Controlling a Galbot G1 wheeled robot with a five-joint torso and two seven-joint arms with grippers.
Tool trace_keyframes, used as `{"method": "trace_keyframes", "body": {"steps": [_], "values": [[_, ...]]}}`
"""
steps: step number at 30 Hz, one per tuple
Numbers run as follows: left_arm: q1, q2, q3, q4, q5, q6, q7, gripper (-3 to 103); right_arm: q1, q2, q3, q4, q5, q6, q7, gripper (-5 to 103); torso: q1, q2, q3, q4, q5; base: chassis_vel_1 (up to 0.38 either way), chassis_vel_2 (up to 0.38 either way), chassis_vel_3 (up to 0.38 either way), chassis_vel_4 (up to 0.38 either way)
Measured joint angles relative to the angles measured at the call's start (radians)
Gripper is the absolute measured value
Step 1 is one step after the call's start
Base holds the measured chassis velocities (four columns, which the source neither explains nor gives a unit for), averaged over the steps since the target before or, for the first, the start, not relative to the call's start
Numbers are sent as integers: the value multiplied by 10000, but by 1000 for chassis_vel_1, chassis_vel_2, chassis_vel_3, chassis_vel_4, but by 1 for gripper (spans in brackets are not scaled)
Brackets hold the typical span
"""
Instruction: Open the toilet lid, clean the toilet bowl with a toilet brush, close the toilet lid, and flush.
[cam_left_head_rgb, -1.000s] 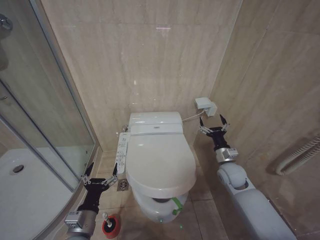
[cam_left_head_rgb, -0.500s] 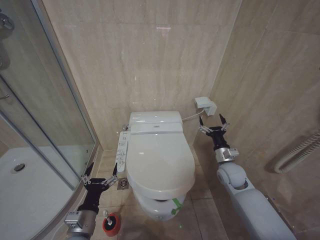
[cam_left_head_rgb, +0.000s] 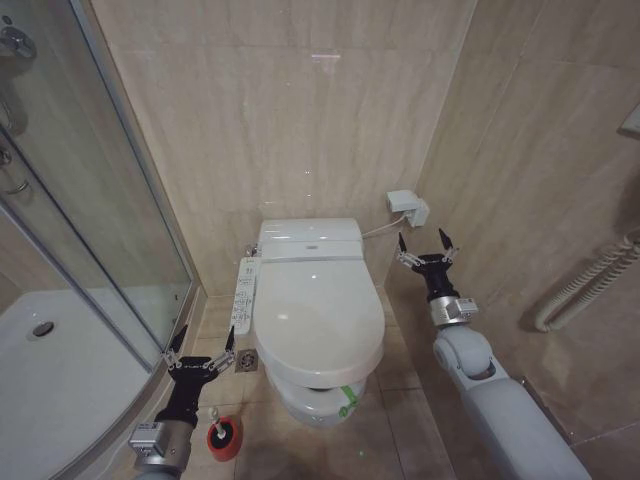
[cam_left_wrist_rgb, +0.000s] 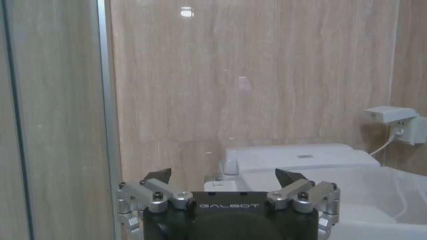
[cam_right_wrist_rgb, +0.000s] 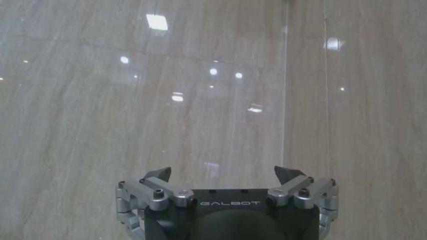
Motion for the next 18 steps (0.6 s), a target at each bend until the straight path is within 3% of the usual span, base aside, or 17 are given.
{"method": "trace_keyframes", "body": {"steps": [18], "values": [[0,0,0,0,0,0,0,100,-116,-58,31,162,182,-19,4,100,0,0,0,-1,0,52,-47,-43,48]]}}
